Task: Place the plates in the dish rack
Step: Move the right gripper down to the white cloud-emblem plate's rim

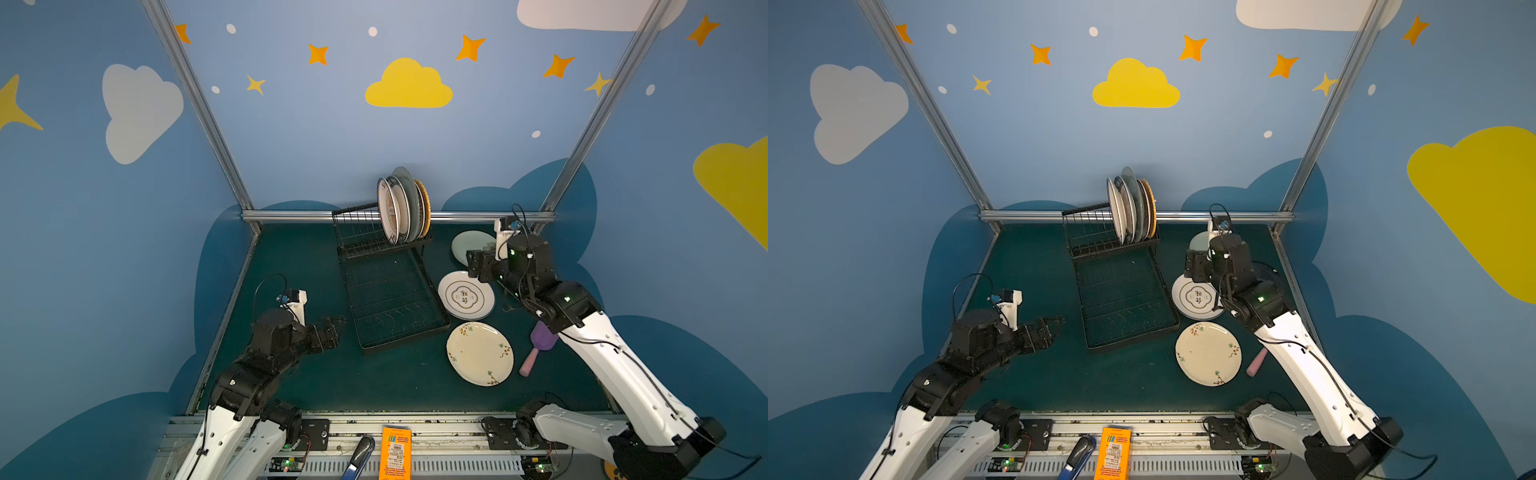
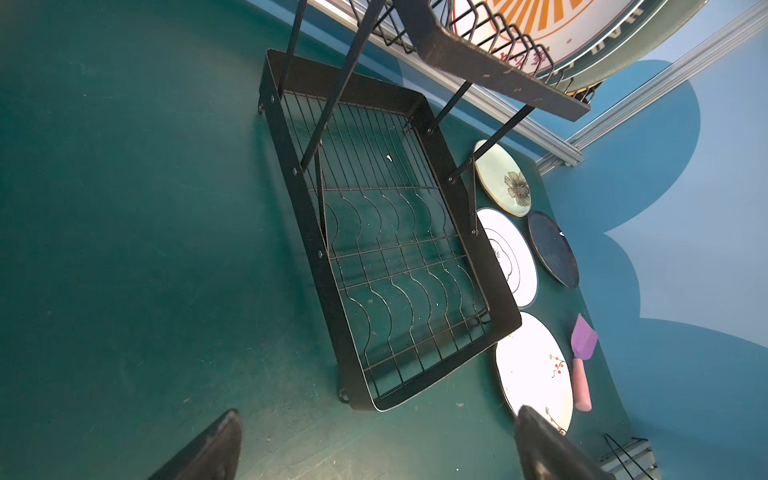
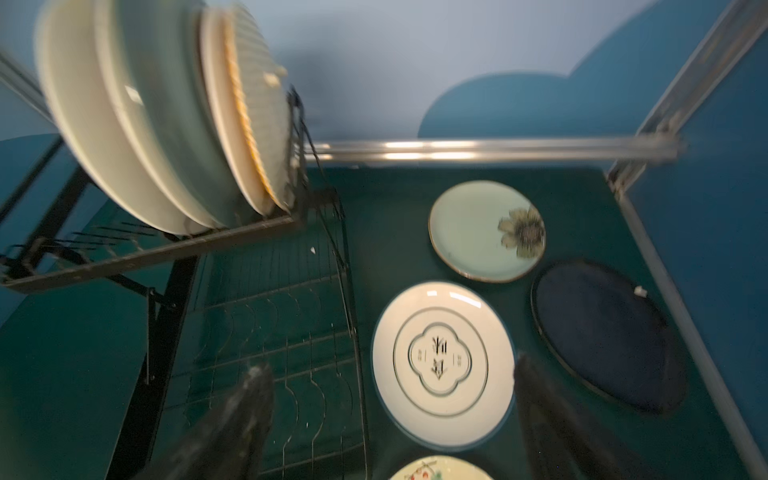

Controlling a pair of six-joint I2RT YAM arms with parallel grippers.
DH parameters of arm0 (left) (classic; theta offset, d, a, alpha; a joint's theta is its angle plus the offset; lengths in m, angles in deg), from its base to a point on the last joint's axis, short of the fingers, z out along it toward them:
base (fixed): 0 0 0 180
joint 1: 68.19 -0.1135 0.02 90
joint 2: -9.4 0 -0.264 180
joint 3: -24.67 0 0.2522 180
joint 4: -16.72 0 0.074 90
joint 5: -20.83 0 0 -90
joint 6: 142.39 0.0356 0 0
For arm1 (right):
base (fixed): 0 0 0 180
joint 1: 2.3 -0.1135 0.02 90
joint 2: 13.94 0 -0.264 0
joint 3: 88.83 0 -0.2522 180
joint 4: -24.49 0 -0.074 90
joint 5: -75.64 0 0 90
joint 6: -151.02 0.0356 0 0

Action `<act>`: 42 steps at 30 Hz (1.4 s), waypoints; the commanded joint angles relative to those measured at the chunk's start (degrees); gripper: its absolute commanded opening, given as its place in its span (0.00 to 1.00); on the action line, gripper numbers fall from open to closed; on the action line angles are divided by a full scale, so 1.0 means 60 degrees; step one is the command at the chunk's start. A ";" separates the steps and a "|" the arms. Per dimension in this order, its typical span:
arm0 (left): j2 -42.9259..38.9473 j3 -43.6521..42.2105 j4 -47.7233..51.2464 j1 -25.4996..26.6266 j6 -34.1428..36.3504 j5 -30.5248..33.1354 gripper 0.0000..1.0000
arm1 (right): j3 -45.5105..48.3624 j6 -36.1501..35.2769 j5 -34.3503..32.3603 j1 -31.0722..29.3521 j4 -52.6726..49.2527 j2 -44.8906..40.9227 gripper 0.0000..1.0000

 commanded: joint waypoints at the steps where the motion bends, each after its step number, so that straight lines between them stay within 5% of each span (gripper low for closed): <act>1: -0.0142 -0.0072 -0.0127 -0.0034 0.0119 -0.0136 1.00 | 0.1724 0.1318 0.2445 0.1311 0.0234 -0.0383 0.89; 5: -0.0150 -0.0100 -0.0169 -0.0034 0.0110 -0.0170 1.00 | 0.3419 0.2081 0.4200 0.3149 0.1483 -0.0155 0.89; 10: -0.0124 -0.0122 -0.0195 -0.0033 0.0122 -0.0444 1.00 | 0.4270 0.2540 0.4683 0.4128 0.3257 0.1124 0.88; 13: -0.0132 -0.0121 -0.0202 -0.0037 0.0108 -0.0516 1.00 | 0.3983 0.2804 0.5051 0.4470 0.3645 0.2330 0.86; 18: -0.0244 -0.0162 -0.0275 -0.0027 0.0137 -0.0692 1.00 | 0.1943 0.2219 0.6469 0.5059 0.1610 0.4663 0.74; 22: -0.0294 -0.0181 -0.0288 -0.0029 0.0129 -0.0669 1.00 | 0.1889 0.2314 0.7149 0.5357 0.2244 0.5645 0.67; 34: -0.0268 -0.0179 -0.0260 -0.0025 0.0135 -0.0562 1.00 | 0.1801 0.2327 0.6997 0.5688 0.2320 0.6275 0.64; 42: -0.0244 -0.0187 -0.0259 -0.0038 0.0135 -0.0528 1.00 | 0.2842 0.2353 0.6895 0.5986 0.2585 0.4709 0.68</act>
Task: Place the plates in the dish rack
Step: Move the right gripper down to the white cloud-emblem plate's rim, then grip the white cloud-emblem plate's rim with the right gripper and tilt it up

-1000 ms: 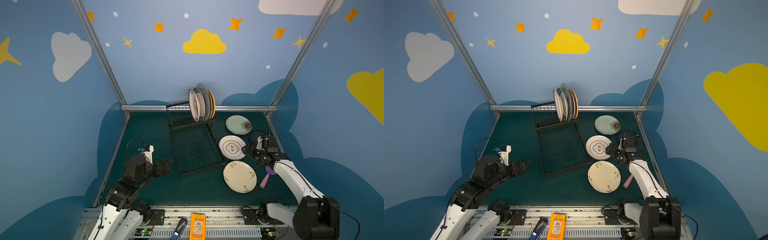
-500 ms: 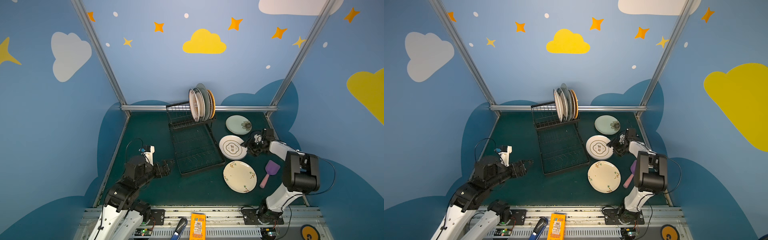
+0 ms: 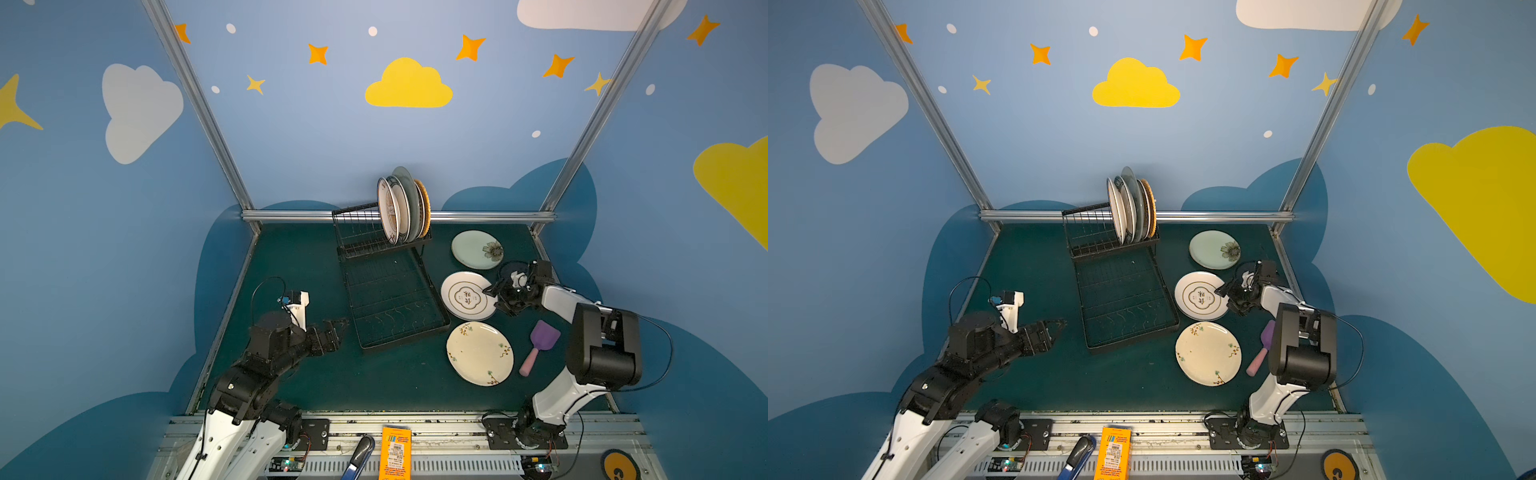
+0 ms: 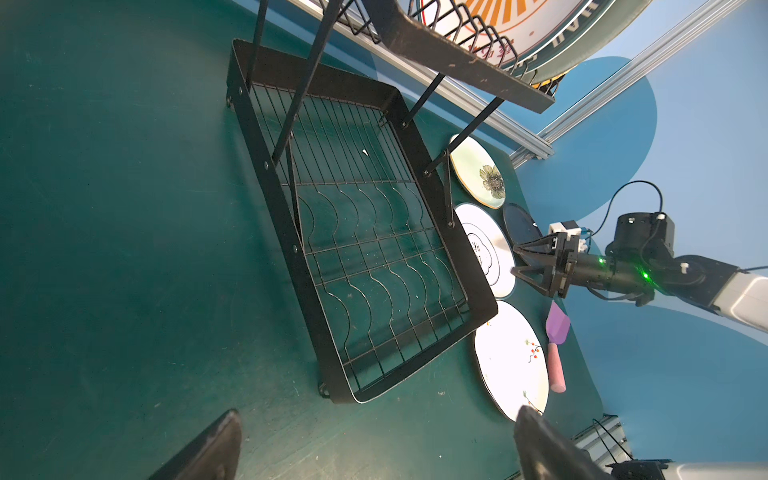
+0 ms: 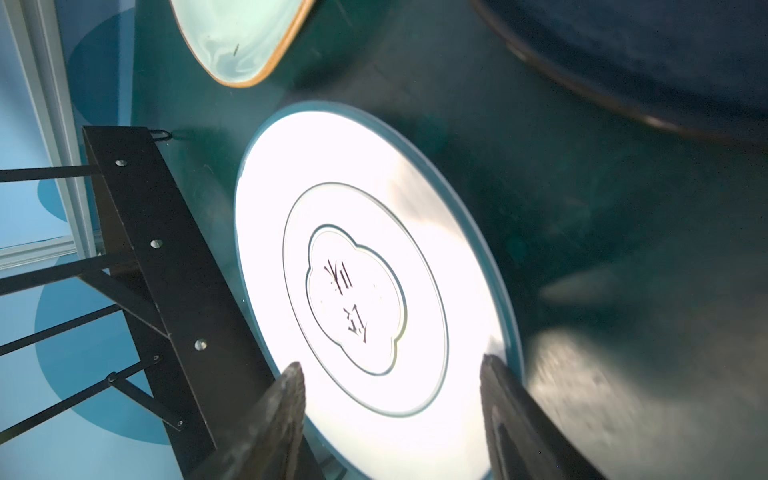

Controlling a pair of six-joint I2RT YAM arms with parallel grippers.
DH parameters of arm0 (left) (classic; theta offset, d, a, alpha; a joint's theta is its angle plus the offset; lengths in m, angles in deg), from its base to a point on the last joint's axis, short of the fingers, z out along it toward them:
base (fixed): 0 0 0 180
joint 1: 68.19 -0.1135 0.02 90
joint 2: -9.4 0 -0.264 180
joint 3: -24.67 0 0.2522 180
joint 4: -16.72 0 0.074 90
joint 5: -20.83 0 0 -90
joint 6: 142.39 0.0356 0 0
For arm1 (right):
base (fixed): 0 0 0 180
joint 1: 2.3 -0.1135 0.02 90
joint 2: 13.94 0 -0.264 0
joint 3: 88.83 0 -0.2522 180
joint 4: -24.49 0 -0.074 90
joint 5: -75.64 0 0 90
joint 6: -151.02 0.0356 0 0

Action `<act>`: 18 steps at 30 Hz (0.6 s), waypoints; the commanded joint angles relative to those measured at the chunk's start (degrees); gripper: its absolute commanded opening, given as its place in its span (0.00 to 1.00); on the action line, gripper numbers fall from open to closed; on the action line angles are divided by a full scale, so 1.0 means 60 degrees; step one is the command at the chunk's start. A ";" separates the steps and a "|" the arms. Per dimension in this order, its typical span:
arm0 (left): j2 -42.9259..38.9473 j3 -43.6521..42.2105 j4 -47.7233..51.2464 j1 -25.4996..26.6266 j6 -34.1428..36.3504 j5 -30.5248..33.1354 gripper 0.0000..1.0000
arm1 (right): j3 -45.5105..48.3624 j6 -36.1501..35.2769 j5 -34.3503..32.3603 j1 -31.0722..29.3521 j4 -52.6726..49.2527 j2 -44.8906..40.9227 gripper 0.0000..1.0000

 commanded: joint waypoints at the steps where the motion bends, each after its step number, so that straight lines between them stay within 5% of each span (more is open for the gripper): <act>1: 0.0017 -0.0050 -0.0118 -0.0039 0.0133 0.0048 1.00 | 0.0427 0.0069 -0.0283 0.0236 -0.0084 -0.0839 0.68; 6: 0.0037 -0.0052 -0.0111 -0.0027 0.0132 0.0027 1.00 | 0.0898 0.0148 -0.0205 0.0486 0.0243 -0.1239 0.69; 18: -0.0041 -0.0065 -0.0118 -0.0031 0.0106 0.0041 1.00 | 0.0336 0.0251 0.0342 0.0340 0.0280 0.0273 0.60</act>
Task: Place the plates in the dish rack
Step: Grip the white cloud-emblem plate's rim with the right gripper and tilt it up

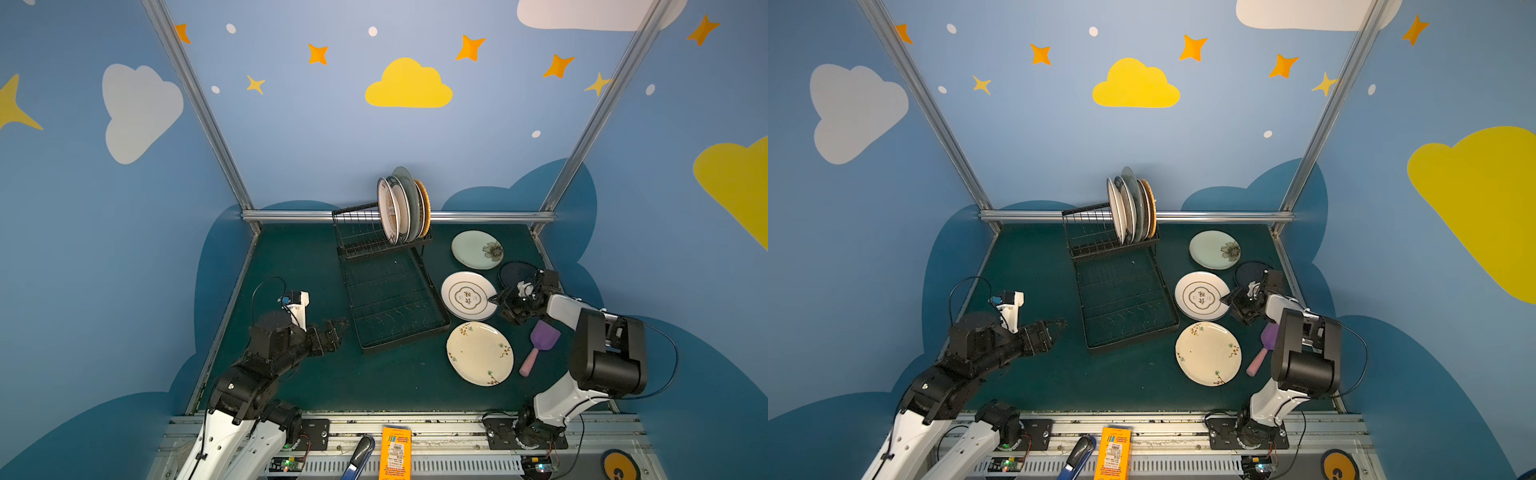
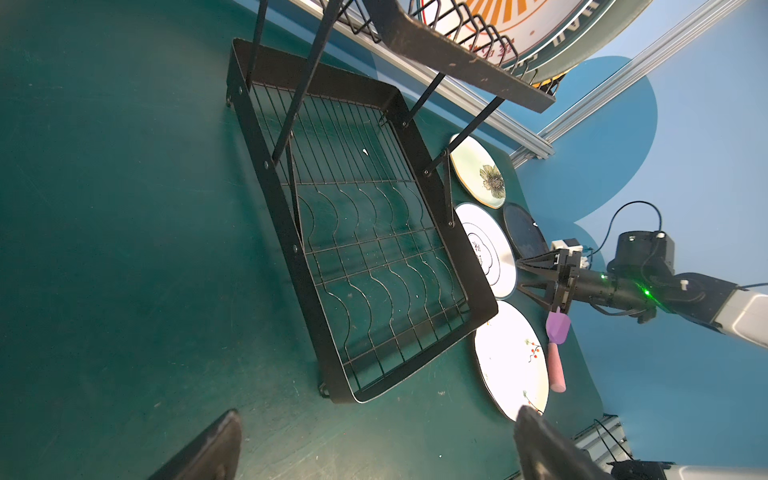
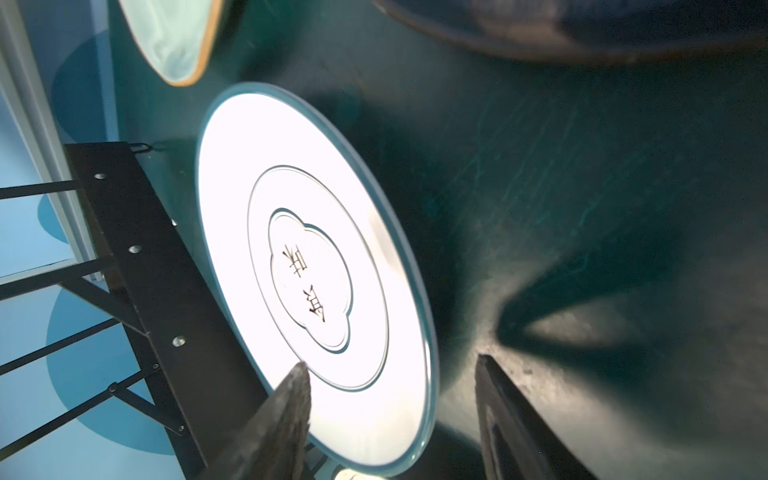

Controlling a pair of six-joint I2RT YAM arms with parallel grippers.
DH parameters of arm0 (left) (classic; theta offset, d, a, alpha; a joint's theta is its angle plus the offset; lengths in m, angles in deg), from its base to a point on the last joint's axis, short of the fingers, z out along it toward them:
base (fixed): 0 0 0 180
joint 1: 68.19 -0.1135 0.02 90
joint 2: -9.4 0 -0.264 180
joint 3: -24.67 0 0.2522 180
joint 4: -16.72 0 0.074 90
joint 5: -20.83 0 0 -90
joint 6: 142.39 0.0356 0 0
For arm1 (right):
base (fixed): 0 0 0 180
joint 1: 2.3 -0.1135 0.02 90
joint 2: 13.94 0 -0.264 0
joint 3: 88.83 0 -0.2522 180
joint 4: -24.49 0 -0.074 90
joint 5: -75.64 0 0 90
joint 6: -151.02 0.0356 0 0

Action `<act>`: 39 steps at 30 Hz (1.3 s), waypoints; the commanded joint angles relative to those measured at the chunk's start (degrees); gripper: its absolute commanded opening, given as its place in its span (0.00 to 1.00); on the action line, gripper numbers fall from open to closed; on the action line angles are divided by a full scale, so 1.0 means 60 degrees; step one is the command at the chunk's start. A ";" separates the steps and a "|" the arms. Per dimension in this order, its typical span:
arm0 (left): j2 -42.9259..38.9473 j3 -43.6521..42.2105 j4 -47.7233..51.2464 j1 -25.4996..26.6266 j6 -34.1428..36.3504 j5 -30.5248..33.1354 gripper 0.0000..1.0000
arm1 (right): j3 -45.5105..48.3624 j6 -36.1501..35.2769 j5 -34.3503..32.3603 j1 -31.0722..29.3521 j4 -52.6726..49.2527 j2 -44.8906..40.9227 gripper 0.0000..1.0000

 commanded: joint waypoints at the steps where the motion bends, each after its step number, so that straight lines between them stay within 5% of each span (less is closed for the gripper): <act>1: -0.0066 -0.0067 -0.0113 -0.0025 0.0115 0.0048 1.00 | -0.0382 0.0078 0.0242 -0.0093 0.0092 0.0331 0.59; 10: -0.0136 -0.0064 -0.0115 -0.0039 0.0120 0.0094 1.00 | -0.1105 0.0000 0.0158 -0.0368 -0.0491 0.0967 0.35; 30: -0.0412 -0.0067 -0.0100 -0.0026 0.0121 0.0263 1.00 | -0.1840 0.0565 -0.0613 -0.0863 -0.1367 0.1862 0.25; 39: -0.0473 -0.0066 -0.0100 -0.0034 0.0133 0.0267 1.00 | -0.1543 0.0684 -0.0580 -0.0905 -0.1060 0.1684 0.06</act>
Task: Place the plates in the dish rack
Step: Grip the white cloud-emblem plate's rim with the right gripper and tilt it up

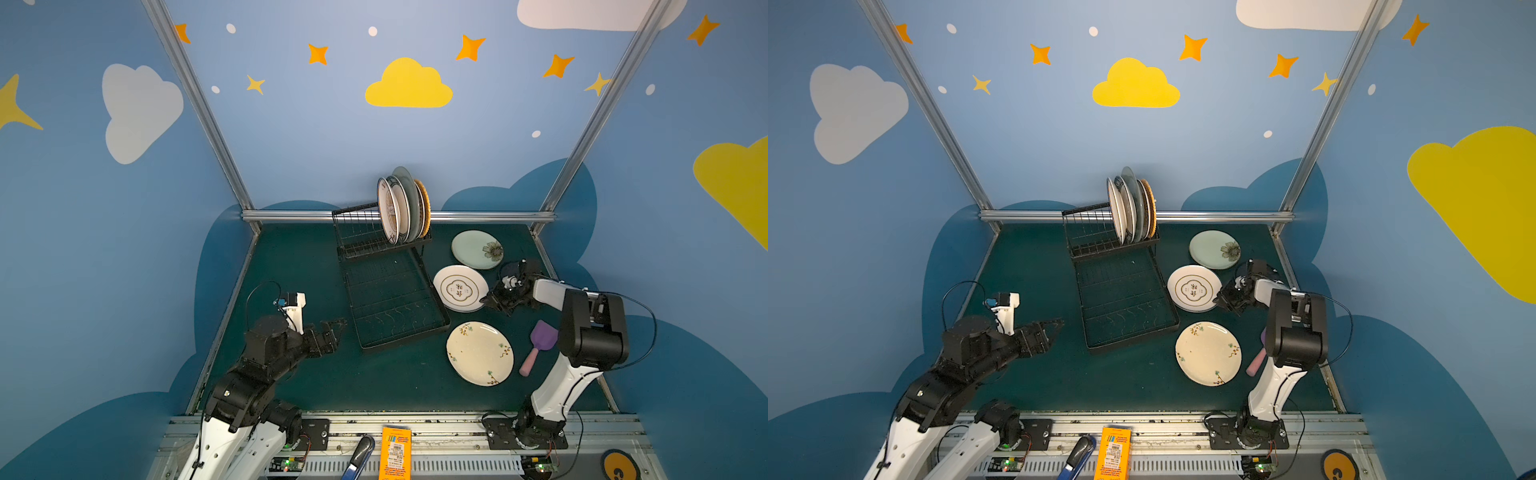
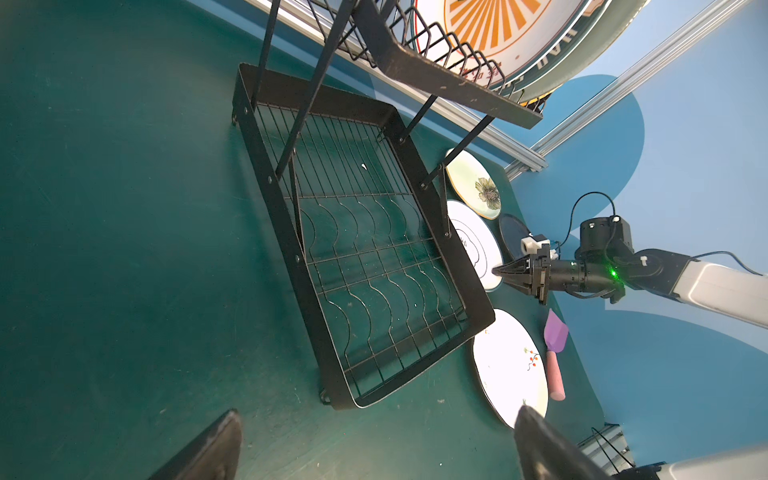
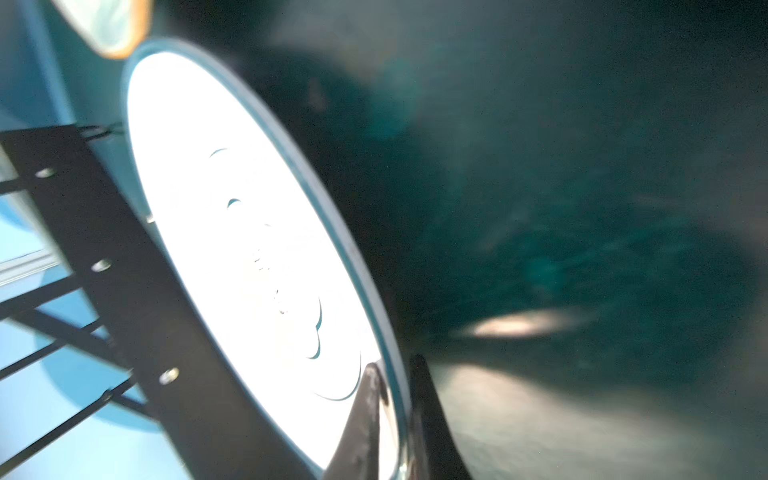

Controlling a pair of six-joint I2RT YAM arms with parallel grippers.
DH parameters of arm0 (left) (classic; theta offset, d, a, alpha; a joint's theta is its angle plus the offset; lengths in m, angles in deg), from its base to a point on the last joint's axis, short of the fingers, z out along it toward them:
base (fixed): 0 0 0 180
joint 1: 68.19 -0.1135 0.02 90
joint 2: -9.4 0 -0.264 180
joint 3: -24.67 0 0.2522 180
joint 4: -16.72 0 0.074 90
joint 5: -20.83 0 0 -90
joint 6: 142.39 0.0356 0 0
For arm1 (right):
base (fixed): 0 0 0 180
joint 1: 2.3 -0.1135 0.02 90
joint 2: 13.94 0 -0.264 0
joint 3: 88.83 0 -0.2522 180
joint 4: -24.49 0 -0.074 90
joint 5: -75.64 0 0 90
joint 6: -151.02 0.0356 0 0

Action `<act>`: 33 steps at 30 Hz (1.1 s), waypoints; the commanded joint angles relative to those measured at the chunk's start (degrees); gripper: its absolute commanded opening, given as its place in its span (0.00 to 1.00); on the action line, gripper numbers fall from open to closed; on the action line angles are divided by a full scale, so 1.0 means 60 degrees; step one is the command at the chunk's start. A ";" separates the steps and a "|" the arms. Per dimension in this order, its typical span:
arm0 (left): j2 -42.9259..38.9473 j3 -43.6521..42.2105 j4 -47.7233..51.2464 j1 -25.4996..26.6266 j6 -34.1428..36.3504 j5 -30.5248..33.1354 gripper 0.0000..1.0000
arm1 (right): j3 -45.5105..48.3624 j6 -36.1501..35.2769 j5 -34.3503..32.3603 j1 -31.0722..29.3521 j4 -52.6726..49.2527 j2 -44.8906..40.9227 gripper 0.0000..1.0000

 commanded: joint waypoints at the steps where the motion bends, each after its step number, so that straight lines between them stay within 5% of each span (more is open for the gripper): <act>1: -0.0076 -0.0034 -0.0096 -0.0033 0.0126 0.0089 1.00 | 0.0158 0.0137 -0.0579 -0.0030 -0.0330 -0.0030 0.04; 18: -0.0106 -0.0037 -0.0088 -0.0031 0.0096 0.0104 1.00 | -0.0142 -0.0651 -0.1673 0.0021 -0.1956 -0.1899 0.00; 33: -0.1270 -0.0804 -0.1165 -0.0026 -0.0482 0.1036 1.00 | -0.1696 0.0249 -0.2501 0.0314 -0.4480 -0.4395 0.00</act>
